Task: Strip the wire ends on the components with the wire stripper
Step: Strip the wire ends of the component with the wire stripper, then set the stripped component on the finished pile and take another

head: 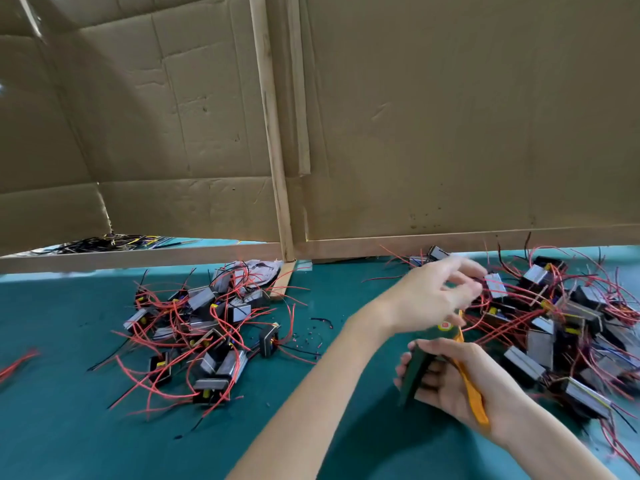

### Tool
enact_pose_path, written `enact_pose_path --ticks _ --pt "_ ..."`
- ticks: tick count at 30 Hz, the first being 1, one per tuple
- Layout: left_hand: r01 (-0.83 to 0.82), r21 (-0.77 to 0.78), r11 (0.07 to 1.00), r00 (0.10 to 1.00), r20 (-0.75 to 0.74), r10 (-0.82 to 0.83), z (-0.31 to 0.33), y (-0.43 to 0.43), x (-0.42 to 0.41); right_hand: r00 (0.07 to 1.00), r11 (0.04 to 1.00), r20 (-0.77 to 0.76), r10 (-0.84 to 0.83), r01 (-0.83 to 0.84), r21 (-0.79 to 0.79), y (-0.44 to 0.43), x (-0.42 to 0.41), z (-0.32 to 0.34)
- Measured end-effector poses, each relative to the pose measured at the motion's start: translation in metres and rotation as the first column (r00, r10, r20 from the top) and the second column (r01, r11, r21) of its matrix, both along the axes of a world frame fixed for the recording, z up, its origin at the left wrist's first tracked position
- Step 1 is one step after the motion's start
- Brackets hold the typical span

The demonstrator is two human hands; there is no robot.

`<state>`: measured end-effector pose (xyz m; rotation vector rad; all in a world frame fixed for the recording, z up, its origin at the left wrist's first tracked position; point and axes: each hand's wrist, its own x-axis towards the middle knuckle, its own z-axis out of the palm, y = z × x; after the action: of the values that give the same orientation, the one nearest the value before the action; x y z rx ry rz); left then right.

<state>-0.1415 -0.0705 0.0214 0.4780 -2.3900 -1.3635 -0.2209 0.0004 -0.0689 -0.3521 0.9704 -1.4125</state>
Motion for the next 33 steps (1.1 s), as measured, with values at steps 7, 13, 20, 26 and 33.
enact_pose_path --ticks 7,13,20,26,33 --pt "-0.189 -0.605 0.774 0.592 0.559 0.581 0.017 -0.073 0.113 1.000 1.000 0.000 -0.016 0.016 0.010 -0.002 -0.002 -0.006" --pt "-0.123 -0.499 0.858 0.457 0.739 0.495 -0.005 -0.098 0.134 1.000 1.000 0.011 -0.003 0.004 -0.026 0.001 -0.003 -0.006" --pt "-0.222 -0.503 0.835 0.613 0.594 0.520 -0.031 -0.118 0.131 0.998 0.997 0.016 -0.056 0.057 -0.054 0.004 -0.007 0.004" --pt "-0.474 0.020 0.880 0.872 0.148 0.467 -0.037 -0.110 0.117 0.997 0.993 0.027 -0.072 0.074 -0.089 0.007 -0.005 0.011" --pt "-0.517 -0.029 0.855 0.741 0.484 0.465 -0.031 -0.115 0.127 0.998 0.995 0.019 -0.065 0.066 -0.080 0.008 -0.003 0.011"
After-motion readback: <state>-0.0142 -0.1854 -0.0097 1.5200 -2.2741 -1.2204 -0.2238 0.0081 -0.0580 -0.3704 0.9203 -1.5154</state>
